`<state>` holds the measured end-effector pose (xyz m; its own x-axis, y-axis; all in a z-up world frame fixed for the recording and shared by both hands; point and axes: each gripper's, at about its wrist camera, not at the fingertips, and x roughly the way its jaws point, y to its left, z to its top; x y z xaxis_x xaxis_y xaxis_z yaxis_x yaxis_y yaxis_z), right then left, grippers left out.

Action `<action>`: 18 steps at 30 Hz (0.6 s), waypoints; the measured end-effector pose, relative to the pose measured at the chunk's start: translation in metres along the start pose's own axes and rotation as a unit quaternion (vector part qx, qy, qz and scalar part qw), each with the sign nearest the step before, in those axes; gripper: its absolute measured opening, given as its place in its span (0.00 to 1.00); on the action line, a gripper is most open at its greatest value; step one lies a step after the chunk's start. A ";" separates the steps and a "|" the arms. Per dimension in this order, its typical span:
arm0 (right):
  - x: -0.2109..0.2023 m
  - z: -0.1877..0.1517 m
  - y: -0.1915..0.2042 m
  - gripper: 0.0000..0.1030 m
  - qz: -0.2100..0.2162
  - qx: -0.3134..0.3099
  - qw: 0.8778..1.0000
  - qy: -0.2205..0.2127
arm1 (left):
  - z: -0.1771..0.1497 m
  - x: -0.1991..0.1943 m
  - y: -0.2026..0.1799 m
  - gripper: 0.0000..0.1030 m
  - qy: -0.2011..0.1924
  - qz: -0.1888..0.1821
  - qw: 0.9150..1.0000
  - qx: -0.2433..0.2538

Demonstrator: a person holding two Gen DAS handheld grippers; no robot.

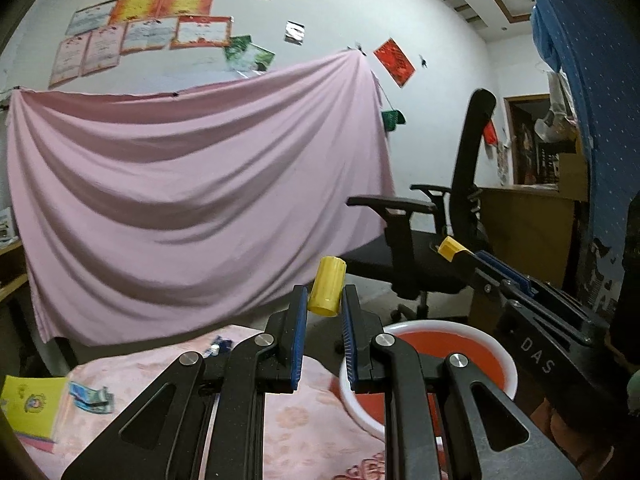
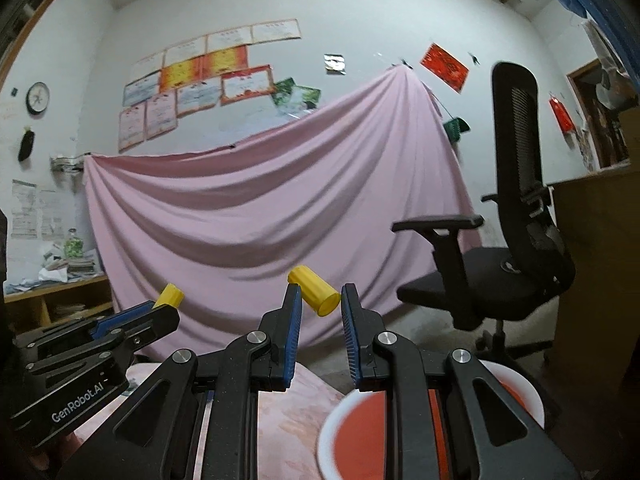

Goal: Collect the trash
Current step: 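Lift both yellow caps and carry them over the orange basin, then open the left tool over the basin while the right tool opens too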

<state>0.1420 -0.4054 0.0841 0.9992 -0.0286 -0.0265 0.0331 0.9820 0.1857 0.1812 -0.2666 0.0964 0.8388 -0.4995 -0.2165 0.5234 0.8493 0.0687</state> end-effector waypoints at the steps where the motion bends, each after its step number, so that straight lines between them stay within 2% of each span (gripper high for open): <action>1: 0.000 -0.001 -0.003 0.18 -0.004 0.002 1.000 0.003 | 0.000 0.004 -0.003 0.14 0.004 -0.004 1.000 -0.001; 10: 0.005 -0.006 -0.029 0.18 -0.031 0.018 0.999 0.027 | -0.005 0.039 -0.021 0.14 0.049 -0.046 0.998 -0.013; 18: 0.013 -0.014 -0.042 0.18 -0.045 0.028 0.997 0.059 | -0.009 0.066 -0.022 0.13 0.104 -0.074 0.991 -0.043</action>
<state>0.1531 -0.4448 0.0623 0.9829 -0.0909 -0.1600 0.1268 0.9647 0.2309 0.2235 -0.3170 0.0717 0.6999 -0.5817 -0.4144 0.6167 0.7849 -0.0601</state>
